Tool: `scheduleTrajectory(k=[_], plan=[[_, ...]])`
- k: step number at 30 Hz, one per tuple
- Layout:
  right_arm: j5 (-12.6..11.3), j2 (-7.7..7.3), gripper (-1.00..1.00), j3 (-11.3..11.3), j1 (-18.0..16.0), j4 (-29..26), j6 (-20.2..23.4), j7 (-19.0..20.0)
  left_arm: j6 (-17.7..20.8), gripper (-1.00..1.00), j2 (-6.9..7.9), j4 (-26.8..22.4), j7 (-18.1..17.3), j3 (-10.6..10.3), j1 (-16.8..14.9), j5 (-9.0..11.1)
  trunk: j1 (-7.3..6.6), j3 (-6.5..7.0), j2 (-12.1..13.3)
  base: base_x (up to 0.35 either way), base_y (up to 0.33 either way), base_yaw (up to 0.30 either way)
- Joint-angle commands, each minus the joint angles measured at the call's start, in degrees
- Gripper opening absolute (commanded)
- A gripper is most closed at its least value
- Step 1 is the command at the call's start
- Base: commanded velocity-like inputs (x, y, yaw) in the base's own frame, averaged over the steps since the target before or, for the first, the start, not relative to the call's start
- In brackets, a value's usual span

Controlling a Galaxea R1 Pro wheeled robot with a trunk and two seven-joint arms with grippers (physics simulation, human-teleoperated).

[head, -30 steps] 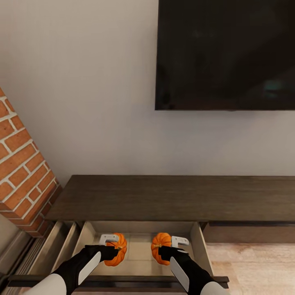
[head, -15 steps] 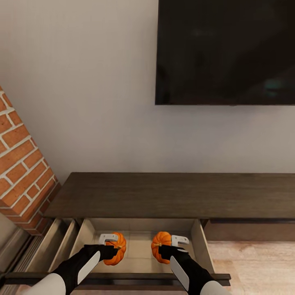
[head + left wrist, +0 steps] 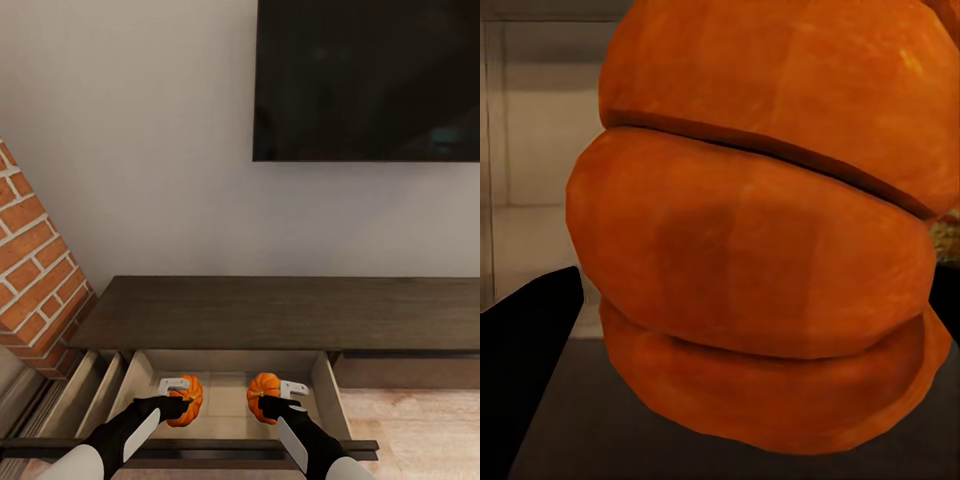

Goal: Place each of the two pumpkins and all three candles from the living room inside a cabinet in the living room (use any cabinet), then make sure every cabinet is closed, and position the cauldron so it is next to a table in the living room.

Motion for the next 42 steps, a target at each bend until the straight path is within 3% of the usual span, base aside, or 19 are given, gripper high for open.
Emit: scheduleTrajectory(k=[1, 31, 42], plan=[[-0.38, -0.05, -1.0, 0.47, -0.05, -0.12, 0.19, -0.54, 0.06, -1.0, 0.24, -0.19, 0.69, -0.46, -0.06, 0.67, 0.22, -0.23, -0.44, 0.0, 0.0, 0.0], [-0.53, -0.05, -1.0, 0.4, -0.05, -0.06, -1.72, -0.56, -2.67, -1.0, 0.76, -0.19, 0.69, -0.4, -0.03, 0.76, 6.81, -5.62, -12.47, 0.0, 0.0, 0.0], [-0.6, -0.04, -1.0, 0.38, -0.06, 0.0, -2.29, -0.54, -2.7, -1.0, 0.79, -0.19, 0.62, -0.33, -0.06, 0.76, 6.81, -5.62, -12.47, 0.0, 0.0, 0.0]])
